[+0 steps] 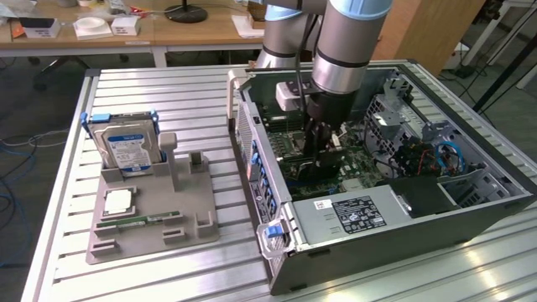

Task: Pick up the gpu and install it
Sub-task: 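Insert the gpu into the slot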

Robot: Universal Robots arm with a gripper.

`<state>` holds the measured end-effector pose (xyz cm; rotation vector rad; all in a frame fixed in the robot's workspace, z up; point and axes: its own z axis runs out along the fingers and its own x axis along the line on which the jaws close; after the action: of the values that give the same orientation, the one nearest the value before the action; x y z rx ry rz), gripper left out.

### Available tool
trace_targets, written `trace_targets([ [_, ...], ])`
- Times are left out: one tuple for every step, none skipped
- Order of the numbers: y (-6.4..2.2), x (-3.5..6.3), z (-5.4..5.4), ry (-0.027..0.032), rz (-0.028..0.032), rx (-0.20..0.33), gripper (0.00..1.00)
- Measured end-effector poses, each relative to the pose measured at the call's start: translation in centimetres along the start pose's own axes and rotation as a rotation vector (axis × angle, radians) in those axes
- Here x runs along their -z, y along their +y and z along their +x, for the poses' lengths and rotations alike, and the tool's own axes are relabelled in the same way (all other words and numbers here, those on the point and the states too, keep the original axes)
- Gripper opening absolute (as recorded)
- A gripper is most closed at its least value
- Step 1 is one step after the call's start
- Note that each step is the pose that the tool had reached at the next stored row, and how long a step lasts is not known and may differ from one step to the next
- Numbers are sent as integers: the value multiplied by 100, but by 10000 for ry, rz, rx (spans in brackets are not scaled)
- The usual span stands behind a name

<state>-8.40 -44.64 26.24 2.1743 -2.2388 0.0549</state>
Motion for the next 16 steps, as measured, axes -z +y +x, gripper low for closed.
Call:
trace_targets([
  [1, 19, 0, 1, 3, 0, 51],
  [2, 33, -1, 0, 6, -1, 51],
  [2, 49, -2, 0, 9, 0, 51],
  [4, 64, -4, 2, 16, -3, 51],
  [4, 64, -5, -1, 29, -3, 51],
  [4, 64, -5, -1, 29, -3, 51],
  [4, 64, -5, -1, 30, -3, 51],
  [4, 64, -5, -1, 29, -2, 51],
  [4, 64, -5, 0, 29, -2, 51],
  [4, 65, -5, 0, 29, -2, 49],
  [4, 65, -5, 0, 29, -2, 49],
  [4, 65, -5, 0, 29, -2, 43],
  [4, 65, -5, 0, 29, -2, 43],
  [4, 65, -5, 0, 29, -2, 37],
  [4, 65, -5, 0, 29, -2, 31],
  [4, 65, -5, 0, 29, -2, 31],
])
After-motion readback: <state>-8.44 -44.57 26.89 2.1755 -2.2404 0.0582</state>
